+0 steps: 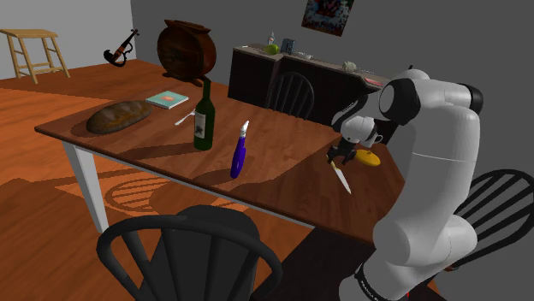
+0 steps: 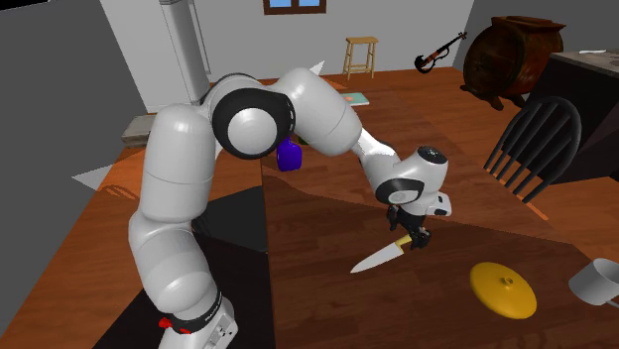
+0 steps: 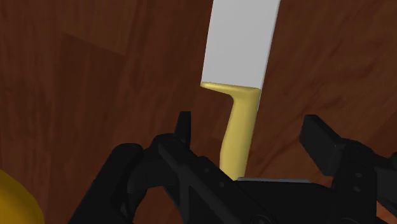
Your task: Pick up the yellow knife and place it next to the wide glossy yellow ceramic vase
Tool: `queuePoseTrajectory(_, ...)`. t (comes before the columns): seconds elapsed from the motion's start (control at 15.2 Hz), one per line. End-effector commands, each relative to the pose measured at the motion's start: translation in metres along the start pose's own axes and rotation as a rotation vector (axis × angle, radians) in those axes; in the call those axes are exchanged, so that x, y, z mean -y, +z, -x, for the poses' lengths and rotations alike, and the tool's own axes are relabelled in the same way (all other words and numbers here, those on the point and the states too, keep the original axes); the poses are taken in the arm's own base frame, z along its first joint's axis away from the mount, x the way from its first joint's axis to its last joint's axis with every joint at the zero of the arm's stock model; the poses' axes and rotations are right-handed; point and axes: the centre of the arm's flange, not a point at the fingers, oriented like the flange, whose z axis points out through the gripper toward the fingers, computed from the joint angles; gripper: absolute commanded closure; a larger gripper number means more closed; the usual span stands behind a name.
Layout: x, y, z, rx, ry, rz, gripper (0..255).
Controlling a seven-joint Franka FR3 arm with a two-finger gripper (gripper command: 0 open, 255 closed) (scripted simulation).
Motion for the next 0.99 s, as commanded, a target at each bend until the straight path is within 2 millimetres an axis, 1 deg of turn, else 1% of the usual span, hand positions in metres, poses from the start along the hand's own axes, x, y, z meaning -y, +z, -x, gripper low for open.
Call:
queuePoseTrajectory(0.0,0.000,0.000,0.000,0.000,0.000,0.000,0)
queuePoseTrajectory(0.13,0.000,0.000,0.000,0.000,0.000,0.000,0)
queuePoseTrajectory(0.33,0.000,-0.040,0.000,0.000,0.000,0.000,0)
queuePoseTrajectory(0.4,0.000,-0.050,0.000,0.000,0.000,0.000,0)
queuePoseTrajectory(0.92,0.000,-0.050,0.000,0.000,0.000,0.000,0)
